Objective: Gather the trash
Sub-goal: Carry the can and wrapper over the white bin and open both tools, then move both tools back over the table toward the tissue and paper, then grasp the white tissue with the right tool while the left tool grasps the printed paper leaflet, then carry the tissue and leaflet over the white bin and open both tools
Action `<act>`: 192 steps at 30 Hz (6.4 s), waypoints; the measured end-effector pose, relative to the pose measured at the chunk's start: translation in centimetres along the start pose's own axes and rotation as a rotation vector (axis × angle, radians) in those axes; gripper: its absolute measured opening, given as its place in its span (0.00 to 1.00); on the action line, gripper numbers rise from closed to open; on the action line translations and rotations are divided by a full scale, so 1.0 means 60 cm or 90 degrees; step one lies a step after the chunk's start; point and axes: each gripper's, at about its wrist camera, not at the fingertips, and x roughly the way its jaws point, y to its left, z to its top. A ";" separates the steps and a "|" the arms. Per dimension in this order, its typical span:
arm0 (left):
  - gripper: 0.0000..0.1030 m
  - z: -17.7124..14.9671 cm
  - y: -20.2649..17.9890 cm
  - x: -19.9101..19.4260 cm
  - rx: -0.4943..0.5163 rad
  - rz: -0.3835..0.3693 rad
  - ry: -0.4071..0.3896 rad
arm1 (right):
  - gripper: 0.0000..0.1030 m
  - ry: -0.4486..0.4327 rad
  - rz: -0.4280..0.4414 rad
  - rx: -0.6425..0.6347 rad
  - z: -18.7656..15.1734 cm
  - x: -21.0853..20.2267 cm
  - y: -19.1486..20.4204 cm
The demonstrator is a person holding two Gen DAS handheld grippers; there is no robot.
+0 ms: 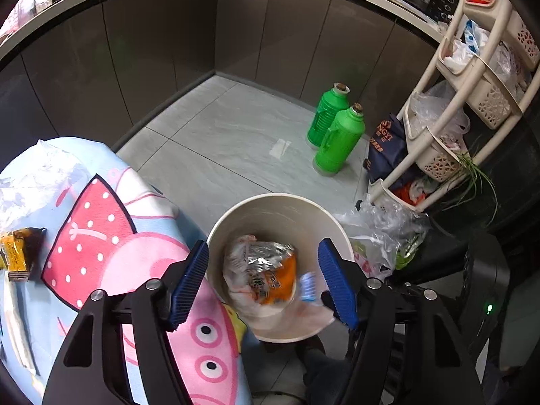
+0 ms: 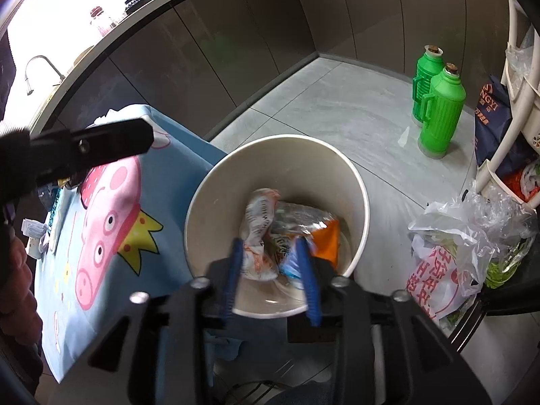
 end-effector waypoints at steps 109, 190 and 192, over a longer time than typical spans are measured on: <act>0.08 -0.308 0.550 -0.282 -0.452 0.200 -0.049 | 0.08 0.020 0.127 -0.316 -0.044 -0.009 0.530; 0.54 -0.010 0.025 -0.033 -0.082 0.051 -0.035 | 0.74 -0.037 0.034 -0.024 0.017 -0.020 0.002; 0.62 -0.009 0.028 -0.042 -0.084 0.063 -0.047 | 0.90 -0.046 0.041 -0.028 0.019 -0.025 0.003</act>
